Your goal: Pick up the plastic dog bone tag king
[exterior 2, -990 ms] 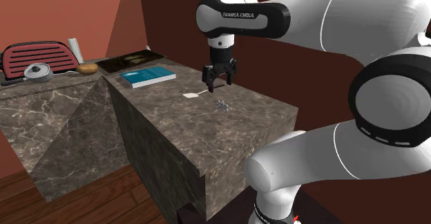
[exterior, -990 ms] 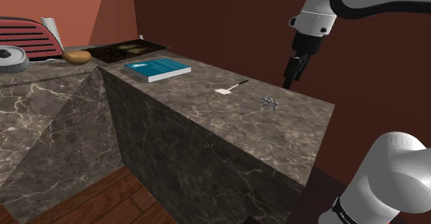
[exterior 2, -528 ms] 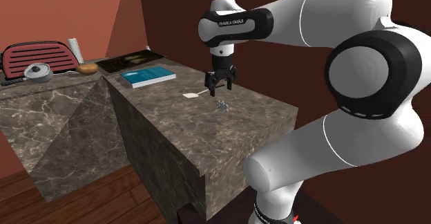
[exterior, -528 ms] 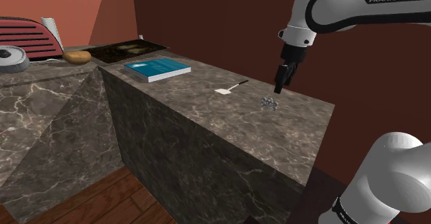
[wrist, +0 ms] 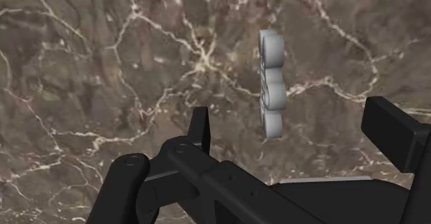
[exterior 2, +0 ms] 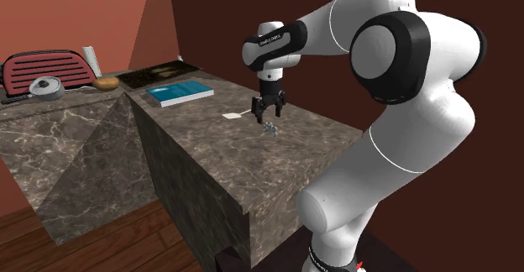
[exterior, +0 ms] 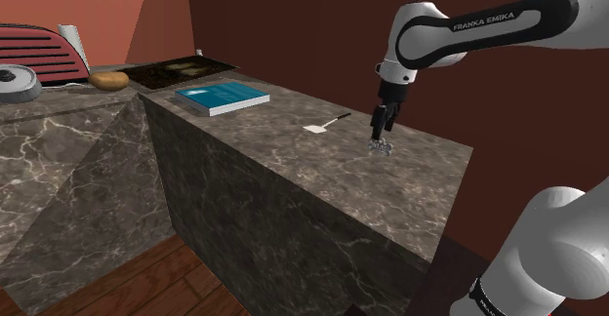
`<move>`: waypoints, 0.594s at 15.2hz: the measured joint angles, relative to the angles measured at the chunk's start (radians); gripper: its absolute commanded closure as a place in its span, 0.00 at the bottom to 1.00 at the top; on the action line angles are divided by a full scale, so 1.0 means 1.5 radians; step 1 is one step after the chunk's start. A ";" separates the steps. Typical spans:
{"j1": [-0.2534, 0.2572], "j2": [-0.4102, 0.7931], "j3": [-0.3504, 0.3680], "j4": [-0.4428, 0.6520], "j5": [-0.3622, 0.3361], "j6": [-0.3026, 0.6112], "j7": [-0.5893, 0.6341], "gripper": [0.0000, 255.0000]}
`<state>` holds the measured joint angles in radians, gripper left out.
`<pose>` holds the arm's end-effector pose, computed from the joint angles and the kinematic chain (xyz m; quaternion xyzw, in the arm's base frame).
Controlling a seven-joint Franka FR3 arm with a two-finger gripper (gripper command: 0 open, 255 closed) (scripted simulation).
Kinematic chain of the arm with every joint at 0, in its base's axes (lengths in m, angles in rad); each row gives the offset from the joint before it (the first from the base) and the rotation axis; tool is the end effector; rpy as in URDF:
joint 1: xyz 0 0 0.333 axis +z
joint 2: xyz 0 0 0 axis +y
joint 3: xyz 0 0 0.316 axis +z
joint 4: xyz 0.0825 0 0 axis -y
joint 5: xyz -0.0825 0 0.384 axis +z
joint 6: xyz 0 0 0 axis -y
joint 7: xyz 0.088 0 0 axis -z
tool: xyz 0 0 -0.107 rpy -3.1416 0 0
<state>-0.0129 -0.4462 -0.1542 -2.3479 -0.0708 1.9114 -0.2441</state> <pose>0.4106 -0.0792 0.4983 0.9983 0.0576 0.0028 0.0008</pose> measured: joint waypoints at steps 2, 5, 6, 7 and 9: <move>-0.001 0.006 -0.002 -0.013 0.000 0.018 -0.002 0.00; -0.002 0.012 -0.005 -0.035 -0.001 0.046 -0.004 0.00; -0.002 0.013 -0.006 -0.043 -0.002 0.055 -0.004 0.00; -0.002 0.014 -0.006 -0.046 -0.002 0.059 -0.004 1.00; -0.002 0.015 -0.006 -0.047 -0.002 0.062 -0.004 1.00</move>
<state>-0.0154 -0.4230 -0.1634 -2.4189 -0.0734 2.0046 -0.2496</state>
